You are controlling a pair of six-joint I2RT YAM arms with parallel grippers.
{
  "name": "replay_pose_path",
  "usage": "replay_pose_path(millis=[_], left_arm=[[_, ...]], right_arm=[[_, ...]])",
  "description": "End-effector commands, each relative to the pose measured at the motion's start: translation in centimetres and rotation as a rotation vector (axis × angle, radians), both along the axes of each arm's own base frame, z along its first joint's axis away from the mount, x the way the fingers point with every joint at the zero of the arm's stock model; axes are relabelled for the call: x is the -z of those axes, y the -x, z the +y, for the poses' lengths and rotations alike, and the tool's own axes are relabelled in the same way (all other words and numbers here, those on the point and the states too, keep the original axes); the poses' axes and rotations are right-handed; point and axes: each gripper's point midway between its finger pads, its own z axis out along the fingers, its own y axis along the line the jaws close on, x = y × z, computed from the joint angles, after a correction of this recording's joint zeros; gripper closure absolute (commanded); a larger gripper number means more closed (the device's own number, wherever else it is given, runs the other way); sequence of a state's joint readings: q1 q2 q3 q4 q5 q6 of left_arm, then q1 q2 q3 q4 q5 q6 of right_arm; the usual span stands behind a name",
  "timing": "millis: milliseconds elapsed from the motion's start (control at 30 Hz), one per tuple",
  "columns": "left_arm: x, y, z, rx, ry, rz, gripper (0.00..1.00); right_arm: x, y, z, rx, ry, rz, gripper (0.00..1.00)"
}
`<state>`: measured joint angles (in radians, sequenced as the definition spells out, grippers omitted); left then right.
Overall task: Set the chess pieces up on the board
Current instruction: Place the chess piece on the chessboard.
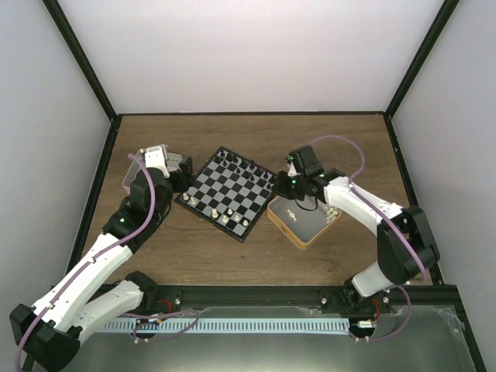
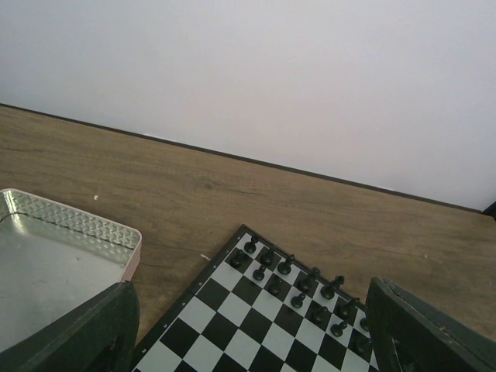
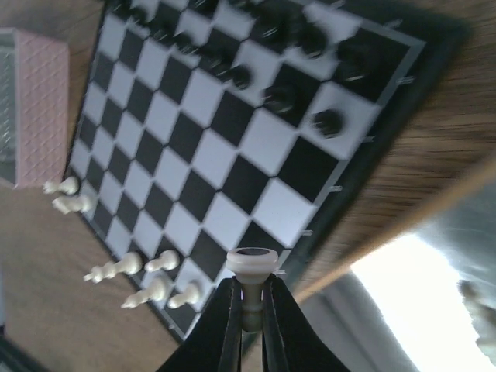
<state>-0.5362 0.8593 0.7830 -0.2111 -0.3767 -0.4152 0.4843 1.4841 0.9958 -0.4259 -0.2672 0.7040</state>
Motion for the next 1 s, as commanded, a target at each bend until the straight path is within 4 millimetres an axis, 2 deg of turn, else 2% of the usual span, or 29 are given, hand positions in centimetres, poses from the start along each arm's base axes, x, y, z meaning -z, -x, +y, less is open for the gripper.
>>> replay_pose_path(millis=[0, 167, 333, 500, 767, 967], left_arm=[[0.1, 0.0, 0.1, -0.003, 0.007, -0.008, 0.18], [0.2, 0.0, 0.2, -0.008, 0.006, -0.007, 0.18], [0.3, -0.1, 0.1, -0.004, 0.007, -0.004, 0.18], [0.3, -0.2, 0.0, -0.002, 0.008, -0.004, 0.18], [0.3, -0.2, 0.1, -0.007, 0.004, -0.004, 0.18], [0.4, -0.2, 0.1, -0.006, 0.003, -0.003, 0.18]], right_arm=[[-0.8, 0.5, 5.1, -0.159, -0.092, 0.022, 0.99], [1.0, 1.1, 8.4, -0.239, -0.063, 0.065, 0.99], [3.3, 2.4, 10.1, -0.295, -0.003, 0.112, 0.99], [5.1, 2.9, 10.7, -0.319, 0.050, 0.145, 0.98], [6.7, 3.1, 11.0, -0.339, 0.120, 0.168, 0.94], [6.7, 2.9, 11.0, -0.338, 0.122, 0.160, 0.87]])
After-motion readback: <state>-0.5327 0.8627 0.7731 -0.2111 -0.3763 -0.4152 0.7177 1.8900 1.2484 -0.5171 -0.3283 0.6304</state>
